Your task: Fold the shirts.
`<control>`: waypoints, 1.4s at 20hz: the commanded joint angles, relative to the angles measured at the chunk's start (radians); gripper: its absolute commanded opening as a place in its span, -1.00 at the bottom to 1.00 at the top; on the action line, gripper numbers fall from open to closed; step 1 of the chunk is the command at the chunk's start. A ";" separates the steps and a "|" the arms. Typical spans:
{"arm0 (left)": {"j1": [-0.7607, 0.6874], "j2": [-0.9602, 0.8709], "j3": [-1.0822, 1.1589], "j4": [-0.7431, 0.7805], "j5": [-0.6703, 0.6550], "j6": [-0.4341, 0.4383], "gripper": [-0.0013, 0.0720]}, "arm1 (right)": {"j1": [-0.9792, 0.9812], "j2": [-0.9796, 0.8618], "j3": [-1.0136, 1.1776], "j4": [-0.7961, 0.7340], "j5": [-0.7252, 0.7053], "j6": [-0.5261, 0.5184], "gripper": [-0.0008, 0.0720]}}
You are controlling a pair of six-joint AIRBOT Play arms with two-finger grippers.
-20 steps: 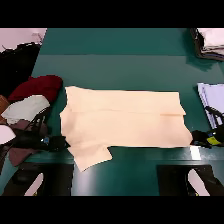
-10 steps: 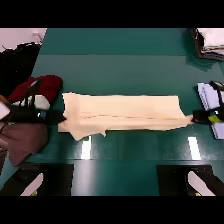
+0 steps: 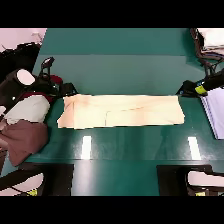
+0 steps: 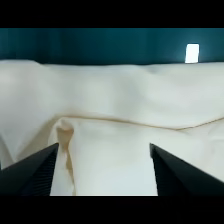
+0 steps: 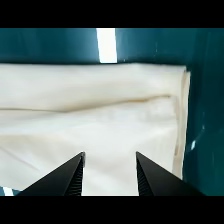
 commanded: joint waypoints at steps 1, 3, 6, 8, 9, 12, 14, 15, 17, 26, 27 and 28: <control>0.000 -0.026 0.076 0.000 -0.060 0.004 0.75 | -0.095 -0.039 0.047 0.102 0.066 -0.070 0.10; 0.000 -0.026 0.082 -0.013 -0.091 0.004 -0.69 | -0.173 -0.008 -0.027 0.103 0.070 -0.103 0.10; 0.000 -0.027 0.079 -0.085 -0.079 0.005 -0.90 | -0.273 -0.008 -0.156 0.113 0.077 -0.154 0.76; -0.025 -0.027 0.079 -0.116 -0.060 0.027 -0.90 | -0.303 -0.042 -0.218 0.115 0.076 -0.174 0.83; -0.052 -0.031 0.080 -0.116 -0.044 0.029 -0.90 | -0.306 -0.065 -0.244 0.139 0.075 -0.200 0.82; -0.167 -0.063 0.080 -0.116 0.010 0.023 -0.90 | -0.286 -0.129 -0.288 0.286 0.060 -0.256 0.70; -0.238 -0.098 0.080 -0.122 0.072 0.000 -0.90 | -0.249 -0.161 -0.282 0.318 0.054 -0.258 0.66; -0.269 -0.118 0.081 -0.132 0.108 -0.018 -0.90 | -0.225 -0.170 -0.274 0.317 0.055 -0.258 0.65; -0.324 -0.172 0.094 -0.164 0.162 -0.017 -0.90 | -0.174 -0.173 -0.257 0.318 0.051 -0.284 -0.29; -0.490 -0.443 0.299 -0.200 0.157 -0.016 -0.90 | 0.003 0.072 0.030 0.320 0.098 -0.210 -0.94; -0.498 -0.458 0.310 -0.202 0.158 -0.017 -0.90 | 0.034 0.091 0.068 0.320 0.099 -0.184 -0.94; -0.504 -0.468 0.314 -0.204 0.160 -0.017 -0.90 | 0.066 0.105 0.109 0.320 0.099 -0.161 -0.94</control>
